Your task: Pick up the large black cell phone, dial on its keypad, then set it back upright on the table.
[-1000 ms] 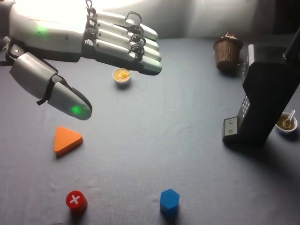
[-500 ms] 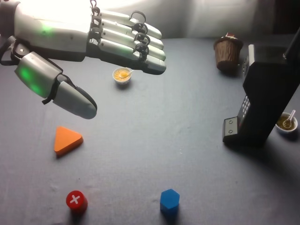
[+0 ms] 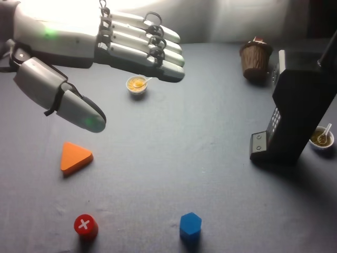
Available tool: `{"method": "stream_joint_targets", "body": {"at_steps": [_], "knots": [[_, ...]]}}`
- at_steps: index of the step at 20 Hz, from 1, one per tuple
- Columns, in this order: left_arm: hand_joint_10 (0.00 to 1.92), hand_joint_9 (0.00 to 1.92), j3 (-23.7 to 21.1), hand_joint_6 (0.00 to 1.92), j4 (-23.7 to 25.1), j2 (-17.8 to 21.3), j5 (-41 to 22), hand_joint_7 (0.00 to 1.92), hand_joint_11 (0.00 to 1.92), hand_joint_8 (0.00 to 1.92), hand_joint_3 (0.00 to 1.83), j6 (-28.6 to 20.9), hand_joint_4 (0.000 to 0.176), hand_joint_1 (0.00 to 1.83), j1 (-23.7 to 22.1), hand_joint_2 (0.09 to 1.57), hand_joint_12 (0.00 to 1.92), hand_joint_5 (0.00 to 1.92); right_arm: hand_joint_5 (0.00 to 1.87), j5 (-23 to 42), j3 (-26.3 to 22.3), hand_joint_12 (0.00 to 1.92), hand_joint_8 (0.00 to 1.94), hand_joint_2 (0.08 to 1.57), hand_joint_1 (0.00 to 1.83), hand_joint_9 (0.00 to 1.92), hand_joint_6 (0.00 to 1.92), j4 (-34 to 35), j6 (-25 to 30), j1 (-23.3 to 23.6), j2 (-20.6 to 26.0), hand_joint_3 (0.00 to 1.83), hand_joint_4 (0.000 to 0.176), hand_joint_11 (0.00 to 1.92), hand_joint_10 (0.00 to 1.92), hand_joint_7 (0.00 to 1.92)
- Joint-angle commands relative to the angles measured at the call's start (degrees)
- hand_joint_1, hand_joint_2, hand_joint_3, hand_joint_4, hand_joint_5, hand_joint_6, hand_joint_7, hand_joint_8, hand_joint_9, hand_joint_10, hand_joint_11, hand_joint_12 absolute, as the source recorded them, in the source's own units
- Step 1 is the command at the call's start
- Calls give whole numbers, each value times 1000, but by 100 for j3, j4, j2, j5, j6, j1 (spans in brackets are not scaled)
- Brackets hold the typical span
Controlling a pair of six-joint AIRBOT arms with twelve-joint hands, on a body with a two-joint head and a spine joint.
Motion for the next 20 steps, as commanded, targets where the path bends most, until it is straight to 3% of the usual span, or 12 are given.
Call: {"method": "stream_joint_targets", "body": {"at_steps": [1, 6, 7, 10, 19, 20], "knots": [[0, 114, 28, 0, -612, 18, -268, 137, 0, 0, 0, -43, 0, 0, -168, 1195, 207, 140, 99, 723, 50, 608, 4, 885, 228, 163, 3, 73, 27, 43, 9, 0, 0, 0, 5, 131], [0, 93, 55, 1, -598, 6, -268, 114, 0, 2, 0, -43, 0, 0, -170, 1193, 136, 118, 88, 648, 213, 639, 1, 891, 199, 172, 0, 68, -183, 175, -193, 1, 0, 0, 3, 123], [0, 113, 56, 0, -598, 6, -270, 142, 0, 0, 0, -41, 0, 0, -170, 1193, 230, 144, 93, 577, 278, 643, 0, 892, 204, 170, 2, 68, -230, 254, -243, 2, 0, 0, 1, 121], [2, 101, 56, 1, -586, 6, -281, 127, 0, 2, 0, -41, 0, 0, -171, 1191, 214, 126, 59, 361, 399, 558, 1, 901, 213, 131, 1, 64, -348, 558, -372, 3, 0, 0, 0, 91], [1, 100, 56, 0, -576, -3, -292, 123, 0, 0, 0, -43, 0, 0, -174, 1196, 217, 129, 94, -90, 631, 573, 7, 877, 231, 154, 3, -311, -1062, 1396, -927, 0, 0, 0, 6, 137], [1, 101, 56, 2, -576, -3, -293, 129, 0, 2, 0, -43, 0, 0, -173, 1192, 227, 136, 64, -104, 699, 502, 5, 885, 224, 125, 2, -384, -1163, 1482, -1025, 2, 0, 0, 3, 107]]}}
